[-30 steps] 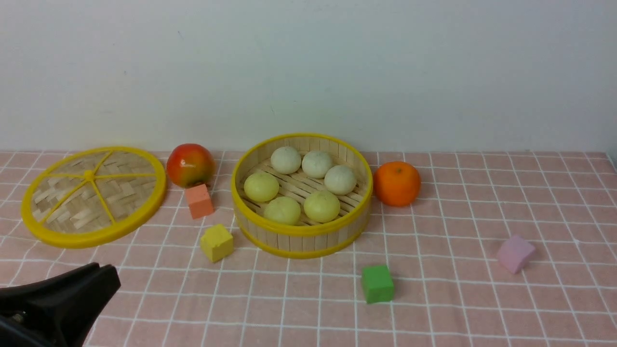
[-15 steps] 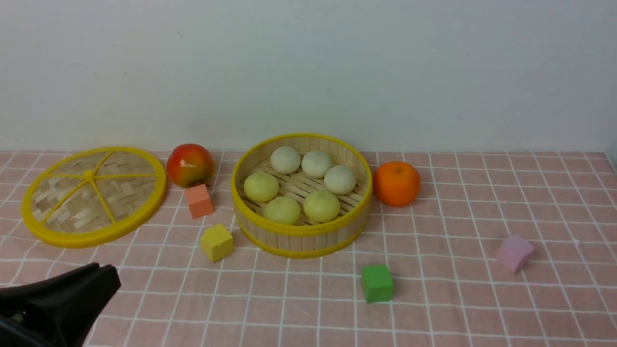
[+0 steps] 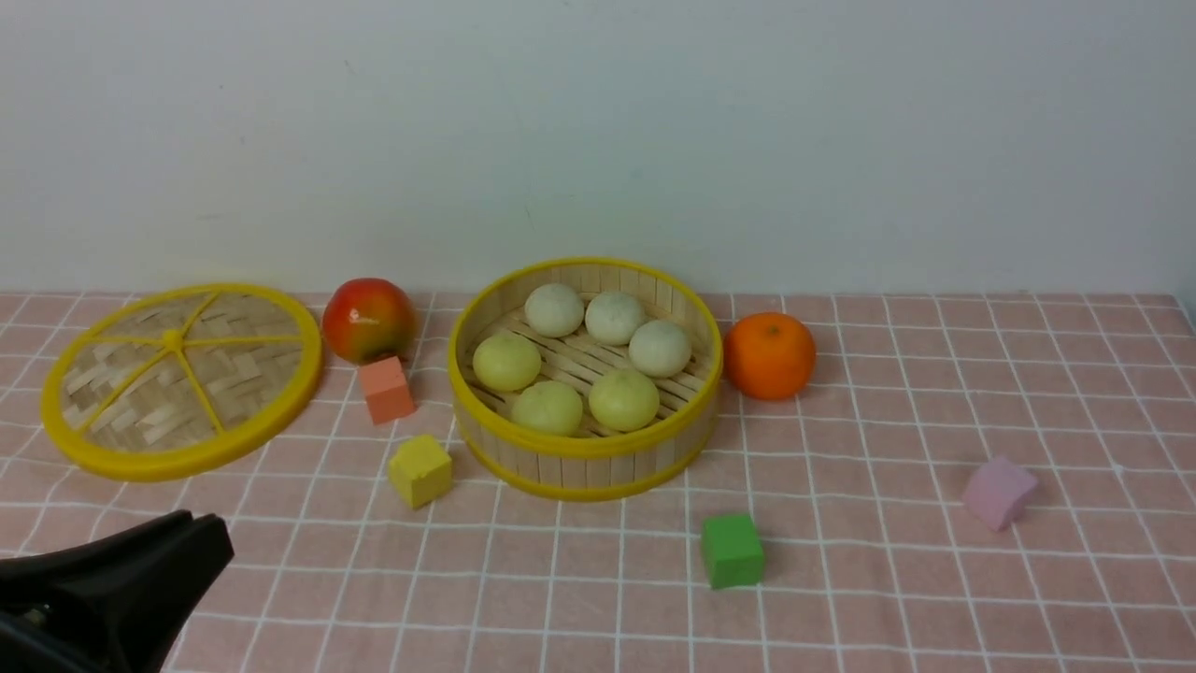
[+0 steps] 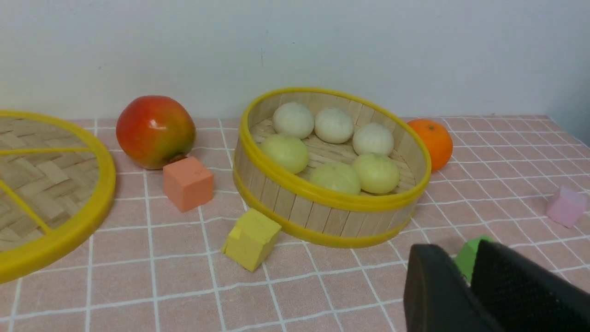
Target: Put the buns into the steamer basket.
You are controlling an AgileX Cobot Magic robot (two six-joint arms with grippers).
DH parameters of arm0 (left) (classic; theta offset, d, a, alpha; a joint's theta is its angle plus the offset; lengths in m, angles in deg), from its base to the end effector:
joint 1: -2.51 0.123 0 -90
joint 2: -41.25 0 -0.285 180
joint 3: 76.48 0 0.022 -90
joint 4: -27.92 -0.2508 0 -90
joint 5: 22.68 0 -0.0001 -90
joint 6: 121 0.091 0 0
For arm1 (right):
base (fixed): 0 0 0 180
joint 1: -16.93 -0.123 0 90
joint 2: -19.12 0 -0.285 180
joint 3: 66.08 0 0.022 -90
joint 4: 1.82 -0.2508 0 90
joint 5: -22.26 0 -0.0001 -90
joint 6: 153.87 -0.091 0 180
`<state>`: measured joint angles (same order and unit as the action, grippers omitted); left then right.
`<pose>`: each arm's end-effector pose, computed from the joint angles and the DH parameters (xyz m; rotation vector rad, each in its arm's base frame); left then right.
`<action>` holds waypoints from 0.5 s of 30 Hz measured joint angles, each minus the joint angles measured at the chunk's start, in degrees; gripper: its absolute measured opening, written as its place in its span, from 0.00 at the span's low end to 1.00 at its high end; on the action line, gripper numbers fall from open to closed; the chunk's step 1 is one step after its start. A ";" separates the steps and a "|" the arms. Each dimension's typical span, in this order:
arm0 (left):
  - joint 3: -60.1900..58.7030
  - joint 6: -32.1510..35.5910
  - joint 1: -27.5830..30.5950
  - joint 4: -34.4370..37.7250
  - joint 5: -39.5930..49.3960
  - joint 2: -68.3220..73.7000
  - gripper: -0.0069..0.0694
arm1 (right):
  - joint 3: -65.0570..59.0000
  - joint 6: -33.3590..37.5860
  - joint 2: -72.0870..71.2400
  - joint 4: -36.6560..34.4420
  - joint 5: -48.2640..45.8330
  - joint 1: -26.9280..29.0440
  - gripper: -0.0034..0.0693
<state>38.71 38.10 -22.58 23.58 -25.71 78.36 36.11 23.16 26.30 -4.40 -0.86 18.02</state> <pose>0.1018 -0.0480 0.2505 0.1335 1.7513 -0.5376 0.0516 0.0006 0.1741 0.0938 1.8847 0.0675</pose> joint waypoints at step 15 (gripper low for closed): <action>0.00 0.00 0.00 0.00 0.00 0.00 0.29 | 0.00 0.12 0.00 -0.04 0.00 0.00 0.05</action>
<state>38.71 38.10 -22.58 23.58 -25.71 78.36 36.11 23.28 26.30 -4.45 -0.86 18.02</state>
